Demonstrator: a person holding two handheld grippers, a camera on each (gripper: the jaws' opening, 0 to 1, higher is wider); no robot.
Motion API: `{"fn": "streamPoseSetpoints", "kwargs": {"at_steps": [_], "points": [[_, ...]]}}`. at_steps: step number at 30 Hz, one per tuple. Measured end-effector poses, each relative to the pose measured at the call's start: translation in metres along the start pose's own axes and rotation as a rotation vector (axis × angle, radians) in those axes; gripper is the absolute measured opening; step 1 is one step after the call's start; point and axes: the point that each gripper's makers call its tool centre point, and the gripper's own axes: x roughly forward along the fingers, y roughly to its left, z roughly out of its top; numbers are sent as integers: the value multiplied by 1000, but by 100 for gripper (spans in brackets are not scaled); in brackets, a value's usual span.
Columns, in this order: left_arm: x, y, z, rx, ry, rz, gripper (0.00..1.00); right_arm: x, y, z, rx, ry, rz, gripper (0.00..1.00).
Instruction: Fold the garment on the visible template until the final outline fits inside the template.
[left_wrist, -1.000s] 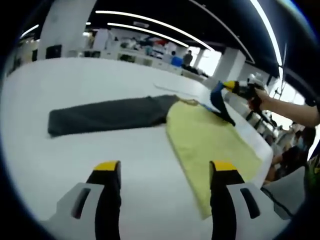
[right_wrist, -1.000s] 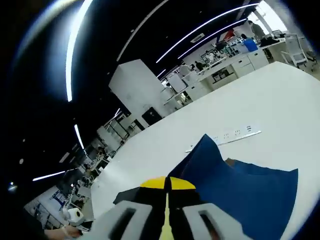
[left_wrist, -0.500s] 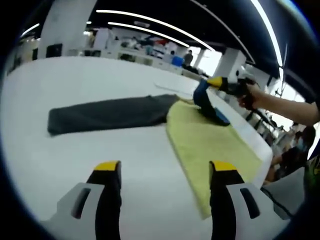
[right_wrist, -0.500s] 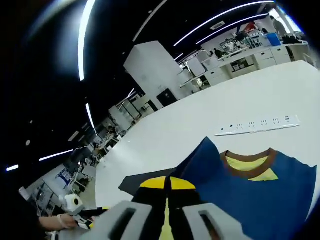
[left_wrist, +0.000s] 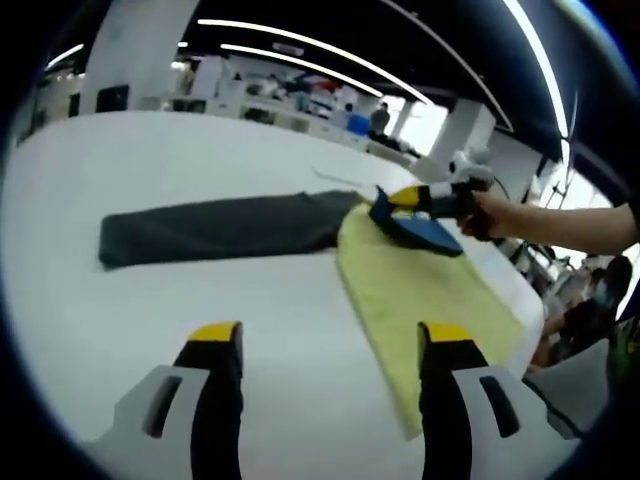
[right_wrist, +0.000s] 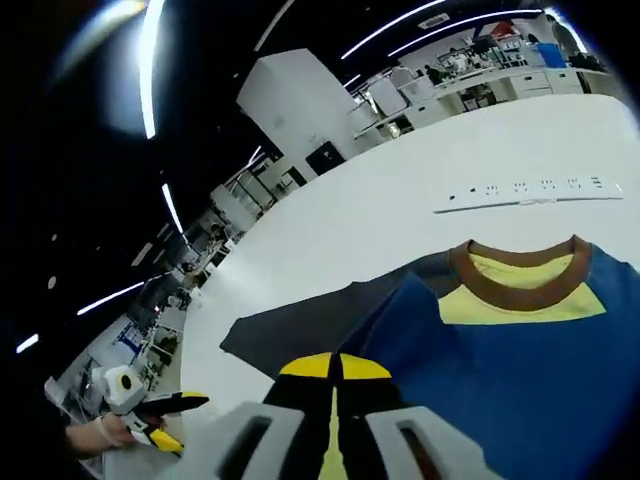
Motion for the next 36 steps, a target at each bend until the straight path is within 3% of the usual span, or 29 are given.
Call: {"fn": "streamPoseSetpoints", "kwargs": {"at_steps": [9, 19, 28, 31, 36], "points": [[0, -1, 1, -3, 0, -2, 67, 20, -4, -15, -18, 63, -10, 0], [-1, 3, 2, -10, -4, 2, 67, 27, -6, -31, -41, 109, -20, 0], [-1, 4, 3, -11, -7, 1, 67, 24, 1, -29, -186, 108, 4, 0], [0, 4, 2, -9, -4, -2, 67, 23, 0, -28, -238, 99, -3, 7], [0, 4, 3, -10, -5, -4, 67, 16, -3, -24, -272, 69, -20, 34]]}}
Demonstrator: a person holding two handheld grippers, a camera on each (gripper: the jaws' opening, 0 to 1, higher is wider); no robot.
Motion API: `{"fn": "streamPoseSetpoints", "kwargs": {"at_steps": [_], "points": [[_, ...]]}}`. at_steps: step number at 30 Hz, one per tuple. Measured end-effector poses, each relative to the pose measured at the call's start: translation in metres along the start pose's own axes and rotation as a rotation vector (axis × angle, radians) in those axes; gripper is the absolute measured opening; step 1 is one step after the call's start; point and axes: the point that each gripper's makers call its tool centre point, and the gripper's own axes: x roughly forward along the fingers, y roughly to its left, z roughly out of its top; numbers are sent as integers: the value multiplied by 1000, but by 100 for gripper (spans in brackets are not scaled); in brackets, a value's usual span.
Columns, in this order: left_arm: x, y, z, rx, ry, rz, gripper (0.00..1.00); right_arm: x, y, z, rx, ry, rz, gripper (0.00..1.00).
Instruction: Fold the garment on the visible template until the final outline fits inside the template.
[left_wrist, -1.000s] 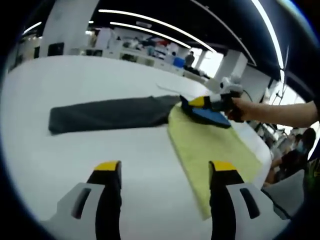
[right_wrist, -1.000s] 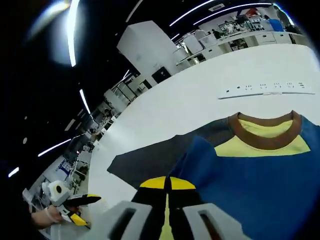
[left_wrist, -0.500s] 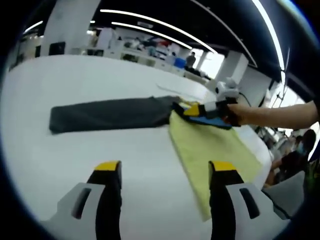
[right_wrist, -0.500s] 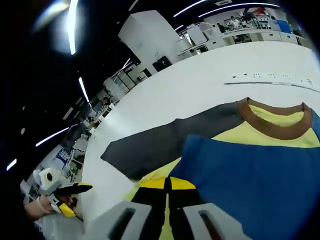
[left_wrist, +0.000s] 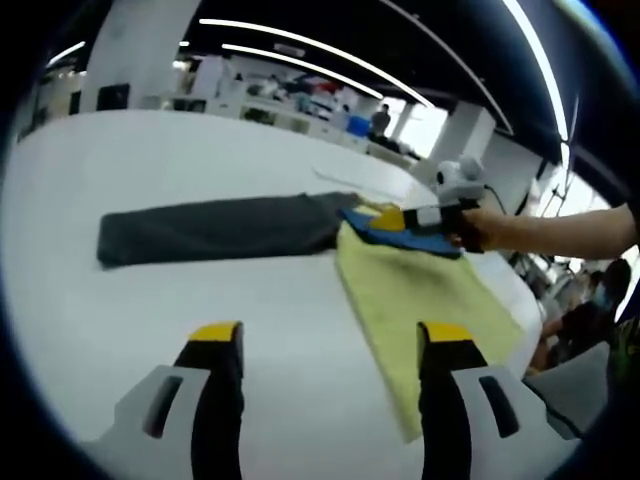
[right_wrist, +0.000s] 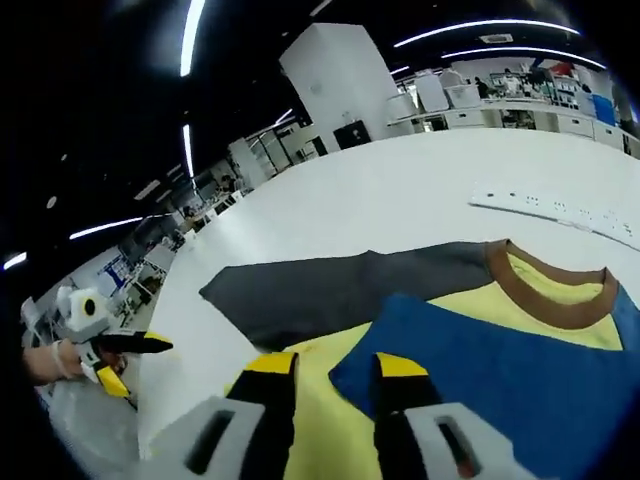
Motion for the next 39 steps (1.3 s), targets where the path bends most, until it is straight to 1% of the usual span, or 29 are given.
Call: {"fn": "streamPoseSetpoints", "kwargs": {"at_steps": [2, 4, 6, 9, 11, 12, 13, 14, 16, 18, 21, 24, 31, 33, 36, 39], "points": [[0, 0, 0, 1, 1, -1, 67, -3, -1, 0, 2, -4, 2, 37], [1, -1, 0, 2, 0, -5, 67, -7, -3, 1, -19, -17, -5, 41], [1, -2, 0, 1, 0, -9, 67, -10, -3, 1, -19, -26, -2, 49], [1, -4, 0, 0, -6, -15, 66, -16, -1, 5, -38, -56, -5, 64], [1, -5, 0, 0, -5, -19, 66, -20, 0, 7, -73, -73, -9, 74], [1, -5, -1, 3, -3, -21, 66, -23, -1, 8, -104, -82, -19, 78], [1, -6, -1, 4, -2, -21, 66, -24, -1, 6, -111, -76, -22, 81], [1, -6, -1, 5, -1, -23, 66, -25, -1, 6, -112, -74, -21, 84], [1, -7, -2, 7, -2, -26, 66, -30, -3, 5, -120, -80, -23, 86], [1, -8, -2, 8, -1, -29, 66, -36, -6, 6, -115, -93, -27, 91], [1, -8, -2, 9, 0, -30, 64, -46, -11, 4, -126, -91, -43, 91], [1, -8, -1, 6, -4, -27, 65, -59, -16, 3, -117, -108, -55, 91], [1, -10, 0, 16, -1, -31, 65, -85, -25, 0, -114, -118, -80, 91], [2, -10, 3, 13, -4, -37, 65, -97, -29, 0, -107, -136, -95, 91], [3, -6, 8, 6, -16, -31, 65, -117, -38, -9, -105, -138, -129, 91], [6, 0, 14, 8, -20, -29, 65, -135, -46, -15, -63, -164, -155, 90]]}}
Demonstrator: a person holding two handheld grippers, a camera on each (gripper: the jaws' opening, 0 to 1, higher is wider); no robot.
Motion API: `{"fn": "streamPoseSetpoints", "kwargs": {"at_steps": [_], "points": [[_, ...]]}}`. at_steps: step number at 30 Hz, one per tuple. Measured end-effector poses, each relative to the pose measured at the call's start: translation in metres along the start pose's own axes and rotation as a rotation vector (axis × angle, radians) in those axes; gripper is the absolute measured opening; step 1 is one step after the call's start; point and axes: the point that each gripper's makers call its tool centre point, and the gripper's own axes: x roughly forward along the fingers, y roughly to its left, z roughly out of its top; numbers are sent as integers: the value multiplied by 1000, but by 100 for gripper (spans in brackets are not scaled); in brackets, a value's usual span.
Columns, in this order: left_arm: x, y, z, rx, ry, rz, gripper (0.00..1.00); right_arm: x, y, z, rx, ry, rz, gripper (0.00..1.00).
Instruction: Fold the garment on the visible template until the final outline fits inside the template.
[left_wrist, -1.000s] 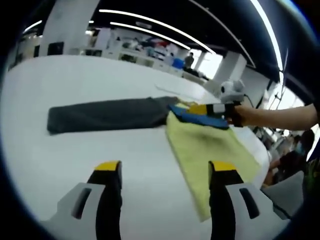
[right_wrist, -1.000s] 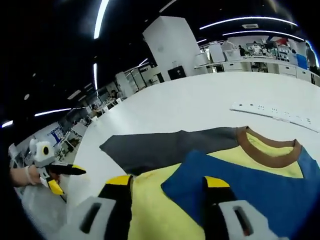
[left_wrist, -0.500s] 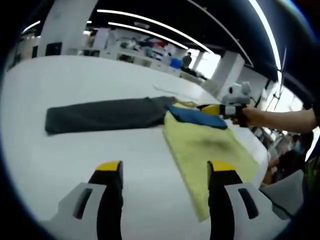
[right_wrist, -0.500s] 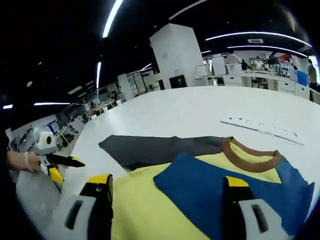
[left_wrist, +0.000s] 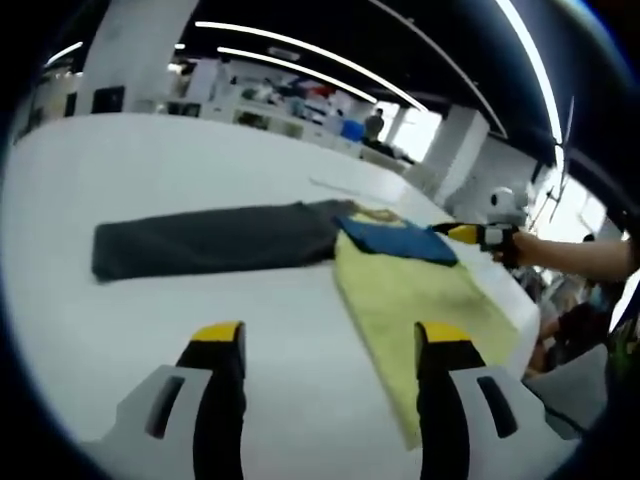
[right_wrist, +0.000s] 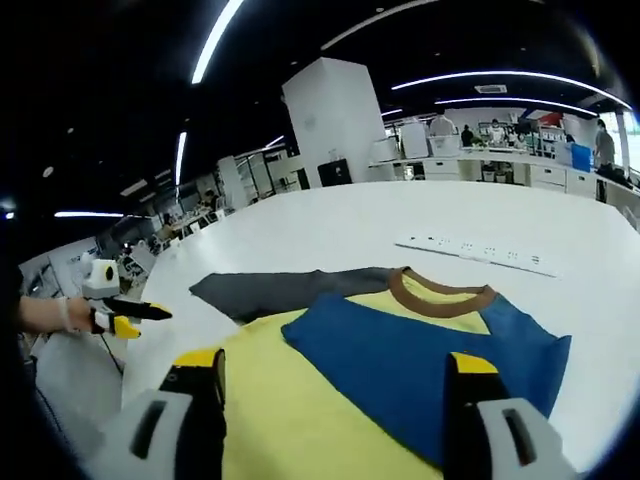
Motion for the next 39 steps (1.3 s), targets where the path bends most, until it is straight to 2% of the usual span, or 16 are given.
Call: {"fn": "streamPoseSetpoints", "kwargs": {"at_steps": [14, 23, 28, 29, 39], "points": [[5, 11, 1, 47, 26, -5, 64, -82, -33, -28, 71, -46, -120, 91], [6, 24, 6, 75, 43, 13, 64, -127, -23, -49, 105, -77, -156, 92], [6, 37, 17, 76, 21, 52, 63, -151, -25, -61, 128, -80, -188, 91], [6, 43, 19, 68, 16, 79, 63, -154, -26, -63, 138, -86, -195, 91], [3, 69, 29, 67, 7, 138, 59, -173, -35, -73, 190, -104, -233, 89]]}}
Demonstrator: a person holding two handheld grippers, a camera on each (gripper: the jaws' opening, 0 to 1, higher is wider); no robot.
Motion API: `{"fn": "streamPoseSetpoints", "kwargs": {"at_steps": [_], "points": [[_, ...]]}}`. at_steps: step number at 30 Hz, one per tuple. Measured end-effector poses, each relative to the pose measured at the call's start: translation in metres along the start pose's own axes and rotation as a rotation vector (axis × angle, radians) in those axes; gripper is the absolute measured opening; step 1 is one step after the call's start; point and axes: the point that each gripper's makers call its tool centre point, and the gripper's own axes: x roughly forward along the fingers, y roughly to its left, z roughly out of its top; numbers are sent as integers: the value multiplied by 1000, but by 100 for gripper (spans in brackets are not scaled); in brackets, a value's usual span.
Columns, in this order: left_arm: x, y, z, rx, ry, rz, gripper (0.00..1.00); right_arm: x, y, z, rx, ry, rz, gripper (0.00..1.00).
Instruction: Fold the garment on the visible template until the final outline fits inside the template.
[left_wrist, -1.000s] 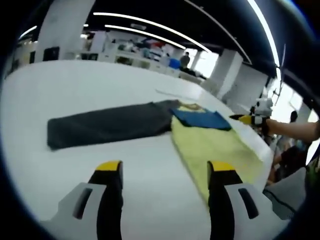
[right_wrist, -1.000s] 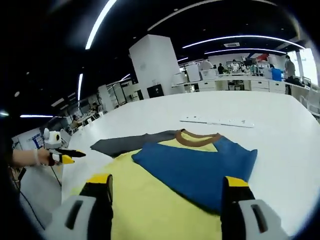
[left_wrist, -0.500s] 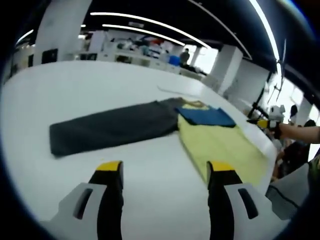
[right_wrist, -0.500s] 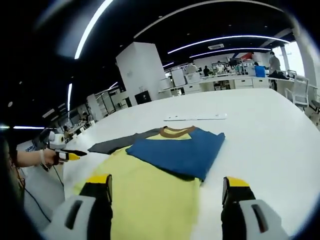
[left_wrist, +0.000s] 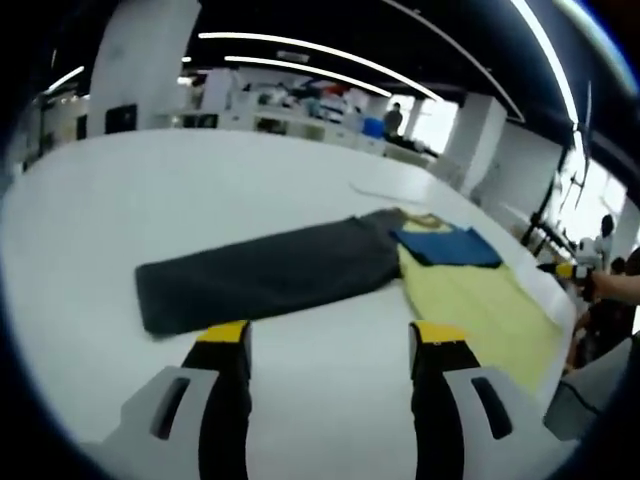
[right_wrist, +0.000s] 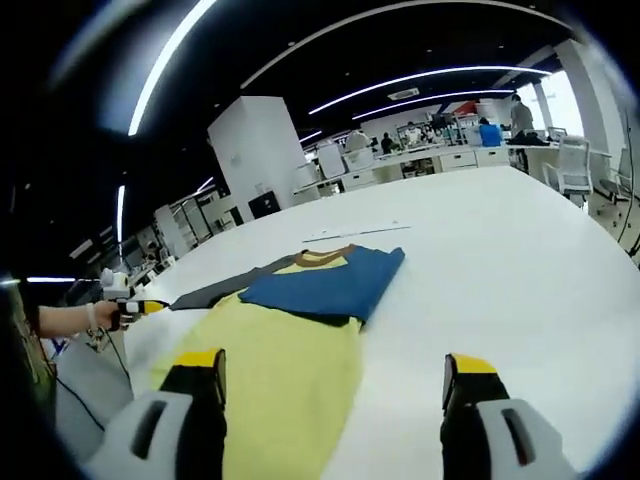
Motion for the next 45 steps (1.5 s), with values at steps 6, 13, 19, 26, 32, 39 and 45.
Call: {"fn": "streamPoseSetpoints", "kwargs": {"at_steps": [6, 13, 19, 26, 32, 39, 45], "points": [[-5, 36, 6, 2, -9, 106, 59, 0, 0, -5, 20, 5, 8, 87], [-12, 79, -3, -110, 22, 264, 51, 3, 5, -2, 53, -11, 41, 84], [-11, 97, -1, -149, 3, 332, 47, 0, 6, -3, 50, -7, 44, 80], [-8, 106, -10, -154, 34, 358, 35, -9, 1, -6, 77, -21, 24, 77], [-12, 118, -15, -194, 33, 401, 16, -18, -4, -12, 87, -23, 0, 77], [-13, 125, -16, -256, 15, 423, 4, -21, -5, -14, 100, -23, -8, 75], [-14, 116, -3, -308, -21, 392, 0, -20, -2, -15, 100, -27, -3, 73]]}}
